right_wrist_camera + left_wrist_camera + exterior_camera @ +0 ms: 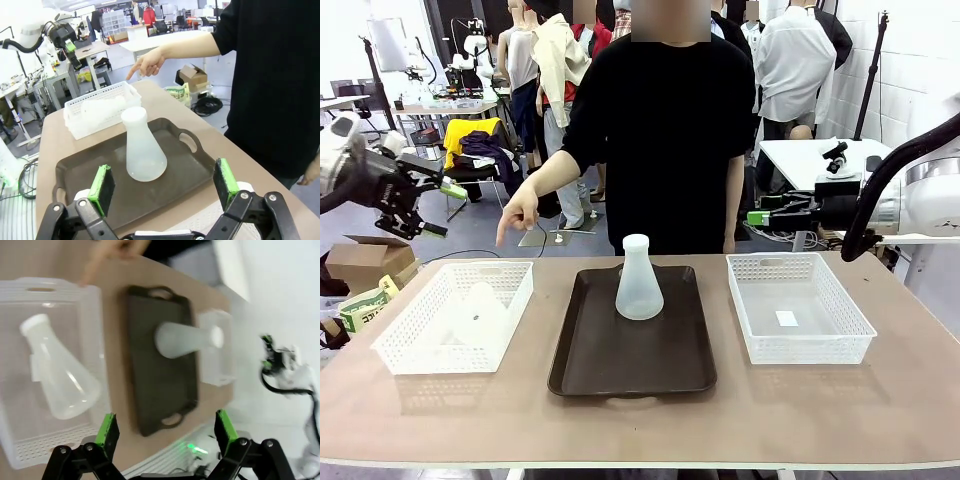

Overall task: Prepare the laboratory tools.
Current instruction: Pick up the Big flask that the person points to.

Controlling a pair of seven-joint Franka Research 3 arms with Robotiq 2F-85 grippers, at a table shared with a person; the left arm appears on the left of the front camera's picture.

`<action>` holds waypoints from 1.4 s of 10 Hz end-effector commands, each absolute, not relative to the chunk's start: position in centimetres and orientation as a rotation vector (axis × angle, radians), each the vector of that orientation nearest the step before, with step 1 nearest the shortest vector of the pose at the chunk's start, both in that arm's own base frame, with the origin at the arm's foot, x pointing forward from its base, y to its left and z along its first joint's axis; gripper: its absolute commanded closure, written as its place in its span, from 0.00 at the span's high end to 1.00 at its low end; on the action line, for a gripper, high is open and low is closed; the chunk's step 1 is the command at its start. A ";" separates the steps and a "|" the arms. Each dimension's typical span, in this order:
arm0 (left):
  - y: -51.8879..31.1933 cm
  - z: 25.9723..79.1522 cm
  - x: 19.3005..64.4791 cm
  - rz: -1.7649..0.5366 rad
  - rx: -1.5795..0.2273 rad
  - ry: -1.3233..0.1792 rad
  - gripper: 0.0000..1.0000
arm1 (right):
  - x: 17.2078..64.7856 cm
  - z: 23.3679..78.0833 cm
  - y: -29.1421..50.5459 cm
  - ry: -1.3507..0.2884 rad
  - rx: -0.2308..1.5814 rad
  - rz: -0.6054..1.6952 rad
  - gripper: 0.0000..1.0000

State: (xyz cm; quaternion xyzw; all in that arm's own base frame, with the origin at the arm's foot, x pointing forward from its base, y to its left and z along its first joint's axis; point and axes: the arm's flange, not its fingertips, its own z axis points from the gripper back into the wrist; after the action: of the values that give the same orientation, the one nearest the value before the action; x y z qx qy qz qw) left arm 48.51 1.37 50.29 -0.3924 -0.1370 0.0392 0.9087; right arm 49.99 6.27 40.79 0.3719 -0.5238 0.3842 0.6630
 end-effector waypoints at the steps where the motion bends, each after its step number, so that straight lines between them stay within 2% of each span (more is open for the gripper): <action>1: -1.0 49.4 48.8 0.208 -0.557 -0.160 1.00 | 50.0 40.8 6.3 -1.179 0.843 0.868 1.00; 4: -3.0 47.7 51.4 0.358 -0.321 -0.079 1.00 | 50.0 40.8 6.3 -1.179 0.843 0.868 1.00; 6: -3.5 45.9 53.2 0.440 -0.247 -0.026 1.00 | 50.0 40.8 6.3 -1.179 0.843 0.868 1.00; 10: -4.3 42.0 57.6 0.622 -0.132 -0.146 1.00 | 50.0 40.8 6.3 -1.179 0.843 0.868 1.00; 14: -4.2 37.8 60.1 0.644 -0.021 -0.130 1.00 | 50.0 40.8 6.3 -1.179 0.843 0.868 1.00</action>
State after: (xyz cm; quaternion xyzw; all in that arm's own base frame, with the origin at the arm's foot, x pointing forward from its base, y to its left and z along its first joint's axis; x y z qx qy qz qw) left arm 59.84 -3.69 38.01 -0.0366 -0.0735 0.3107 0.9470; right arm 49.99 6.27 40.83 0.3718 -0.5241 0.3843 0.6629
